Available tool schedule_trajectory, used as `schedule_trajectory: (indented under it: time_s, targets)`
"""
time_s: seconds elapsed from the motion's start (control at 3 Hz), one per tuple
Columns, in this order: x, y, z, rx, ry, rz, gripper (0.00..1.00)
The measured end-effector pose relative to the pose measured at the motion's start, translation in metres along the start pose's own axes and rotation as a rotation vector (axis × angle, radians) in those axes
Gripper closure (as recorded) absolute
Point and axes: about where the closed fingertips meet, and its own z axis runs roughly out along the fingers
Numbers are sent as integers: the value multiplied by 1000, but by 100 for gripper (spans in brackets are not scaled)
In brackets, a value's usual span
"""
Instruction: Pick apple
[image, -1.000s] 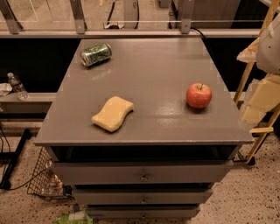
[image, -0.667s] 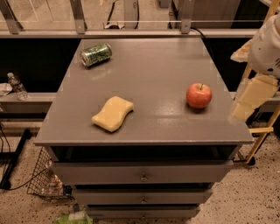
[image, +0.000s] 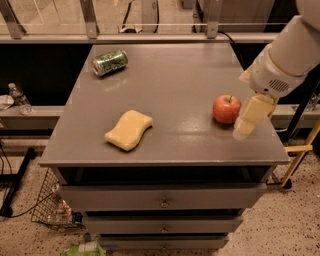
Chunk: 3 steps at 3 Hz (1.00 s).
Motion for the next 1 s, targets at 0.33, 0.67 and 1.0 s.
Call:
schedule_trajectory:
  time_s: [0.33,0.67,1.0]
  targets:
    - [2,-15,32,-19,-1,16,0]
    - [2,-25,54,-32,-2,22,18]
    - [0,-30,70,-48,-11,24,42]
